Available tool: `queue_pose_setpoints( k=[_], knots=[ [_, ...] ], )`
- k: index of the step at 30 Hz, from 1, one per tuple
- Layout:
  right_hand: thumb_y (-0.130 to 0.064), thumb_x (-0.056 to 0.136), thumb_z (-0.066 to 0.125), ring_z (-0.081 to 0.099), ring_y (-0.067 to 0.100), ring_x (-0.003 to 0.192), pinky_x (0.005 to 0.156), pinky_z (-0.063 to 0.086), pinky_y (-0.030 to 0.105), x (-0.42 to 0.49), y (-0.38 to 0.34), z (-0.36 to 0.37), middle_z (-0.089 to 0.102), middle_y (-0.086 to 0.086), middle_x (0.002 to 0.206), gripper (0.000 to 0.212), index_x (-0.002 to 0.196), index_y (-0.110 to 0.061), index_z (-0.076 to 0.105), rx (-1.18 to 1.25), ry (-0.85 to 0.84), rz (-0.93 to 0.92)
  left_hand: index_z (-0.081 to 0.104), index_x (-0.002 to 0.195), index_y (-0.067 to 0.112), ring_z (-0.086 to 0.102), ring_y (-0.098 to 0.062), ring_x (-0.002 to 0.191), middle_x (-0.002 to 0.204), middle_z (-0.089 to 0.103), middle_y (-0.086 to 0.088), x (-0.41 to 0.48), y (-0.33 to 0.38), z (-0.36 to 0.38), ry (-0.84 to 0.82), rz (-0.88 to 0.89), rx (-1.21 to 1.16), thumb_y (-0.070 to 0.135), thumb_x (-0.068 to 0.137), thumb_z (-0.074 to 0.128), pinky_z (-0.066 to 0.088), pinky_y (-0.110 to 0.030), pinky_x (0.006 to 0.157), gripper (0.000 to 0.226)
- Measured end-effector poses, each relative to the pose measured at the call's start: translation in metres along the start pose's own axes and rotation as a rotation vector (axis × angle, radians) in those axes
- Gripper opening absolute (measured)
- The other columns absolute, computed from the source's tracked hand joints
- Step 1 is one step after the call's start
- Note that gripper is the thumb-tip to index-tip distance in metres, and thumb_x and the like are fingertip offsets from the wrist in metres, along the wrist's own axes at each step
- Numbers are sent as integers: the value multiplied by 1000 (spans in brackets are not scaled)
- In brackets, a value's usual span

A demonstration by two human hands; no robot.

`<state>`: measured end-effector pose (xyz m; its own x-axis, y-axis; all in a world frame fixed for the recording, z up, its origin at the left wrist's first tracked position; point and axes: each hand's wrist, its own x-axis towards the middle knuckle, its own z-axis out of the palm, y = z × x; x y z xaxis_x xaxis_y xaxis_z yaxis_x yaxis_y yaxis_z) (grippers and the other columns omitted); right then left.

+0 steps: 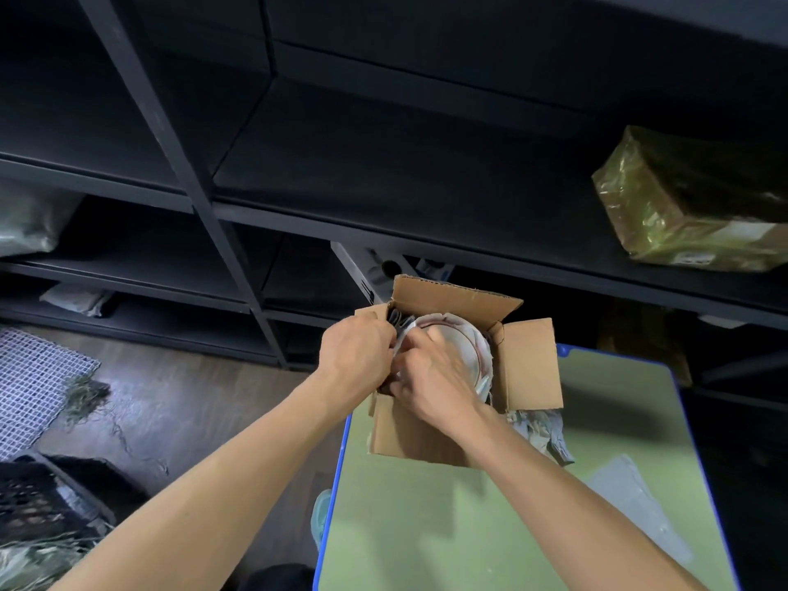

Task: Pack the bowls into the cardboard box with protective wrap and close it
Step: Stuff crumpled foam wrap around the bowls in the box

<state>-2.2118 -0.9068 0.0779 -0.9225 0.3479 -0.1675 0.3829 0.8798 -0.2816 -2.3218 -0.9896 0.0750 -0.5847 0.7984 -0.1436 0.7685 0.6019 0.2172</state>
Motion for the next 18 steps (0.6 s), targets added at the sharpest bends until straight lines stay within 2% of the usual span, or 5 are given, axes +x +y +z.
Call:
queue_pose_setpoints(
  k=[4, 10, 14, 16, 18],
  knots=[
    [-32, 81, 68, 41, 27, 114, 86, 38, 38, 9, -7, 5, 51, 1, 116, 25, 102, -19, 73, -82, -1, 71, 70, 101, 28, 62, -22, 78, 89, 66, 4, 16, 0, -5, -77, -30, 48, 26, 93, 54, 41, -29, 58, 19],
    [-18, 86, 59, 36, 31, 123, 95, 33, 39, 17, -15, 10, 49, 7, 132, 31, 115, -12, 70, -109, -29, 152, 59, 95, 20, 55, -22, 72, 76, 51, 4, 29, 6, -15, -171, -7, 138, 19, 93, 53, 44, -31, 61, 7],
    [-18, 86, 57, 41, 31, 119, 95, 36, 39, 17, -14, 16, 50, 8, 130, 36, 120, -8, 68, -17, 21, 189, 53, 89, 20, 56, -22, 72, 69, 46, 5, 34, 6, -17, -203, 13, 132, 20, 94, 53, 47, -31, 62, 4],
    [-23, 86, 61, 44, 31, 111, 90, 41, 39, 15, -12, 20, 53, 9, 122, 33, 113, -6, 71, 47, 50, 190, 60, 94, 18, 57, -22, 72, 73, 52, 4, 33, 5, -17, -204, 9, 129, 23, 93, 55, 47, -31, 61, 7],
    [-23, 82, 66, 44, 32, 103, 79, 44, 40, 13, -11, 22, 53, 10, 113, 26, 96, -2, 73, 115, 66, 191, 58, 93, 17, 56, -22, 71, 77, 53, 3, 27, 6, -13, -186, 4, 155, 20, 93, 53, 43, -30, 59, 6]
  ],
)
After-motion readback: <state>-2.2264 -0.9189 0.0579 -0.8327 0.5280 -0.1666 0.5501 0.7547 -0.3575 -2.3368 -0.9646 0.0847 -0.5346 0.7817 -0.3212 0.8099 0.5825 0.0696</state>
